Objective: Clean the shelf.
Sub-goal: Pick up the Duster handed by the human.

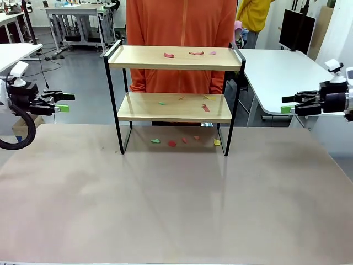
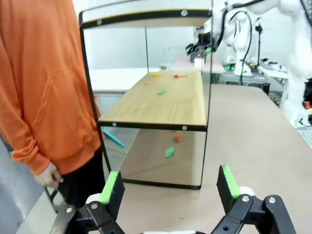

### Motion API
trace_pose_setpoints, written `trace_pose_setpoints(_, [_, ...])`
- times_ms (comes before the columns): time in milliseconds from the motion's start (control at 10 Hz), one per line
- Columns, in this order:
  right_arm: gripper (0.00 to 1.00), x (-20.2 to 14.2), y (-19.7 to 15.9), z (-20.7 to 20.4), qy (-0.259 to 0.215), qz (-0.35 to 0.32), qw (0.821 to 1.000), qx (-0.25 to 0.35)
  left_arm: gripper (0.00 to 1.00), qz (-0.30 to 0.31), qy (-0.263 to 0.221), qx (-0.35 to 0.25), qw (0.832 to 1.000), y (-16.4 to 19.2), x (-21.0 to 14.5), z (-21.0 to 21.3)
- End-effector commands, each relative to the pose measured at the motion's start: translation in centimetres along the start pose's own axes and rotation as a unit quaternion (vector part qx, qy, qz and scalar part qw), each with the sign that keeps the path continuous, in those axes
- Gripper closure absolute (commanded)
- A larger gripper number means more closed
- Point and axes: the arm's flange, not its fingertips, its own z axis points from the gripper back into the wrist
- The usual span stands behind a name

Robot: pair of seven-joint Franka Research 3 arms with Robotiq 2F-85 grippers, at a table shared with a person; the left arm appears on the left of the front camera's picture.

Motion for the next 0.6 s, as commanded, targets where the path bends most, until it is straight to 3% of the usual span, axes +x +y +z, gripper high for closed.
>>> trace_pose_setpoints(0, [0.0, -1.1, -3.2, -0.3, -0.051, 0.004, 0.999, 0.008, 0.0, -0.02, -0.052, -0.014, 0.998, 1.2, -0.7, 1.0])
trace_pose_setpoints(300, [0.0, -3.4, -6.2, -0.6, -0.104, 0.018, 0.994, 0.013, 0.0, -0.03, -0.091, -0.043, 0.994, 2.6, -1.6, 1.0])
trace_pose_setpoints(500, [0.0, -4.5, -7.6, -0.5, -0.116, 0.013, 0.993, 0.026, 0.0, -0.029, -0.093, -0.05, 0.994, 3.0, -2.2, 0.9])
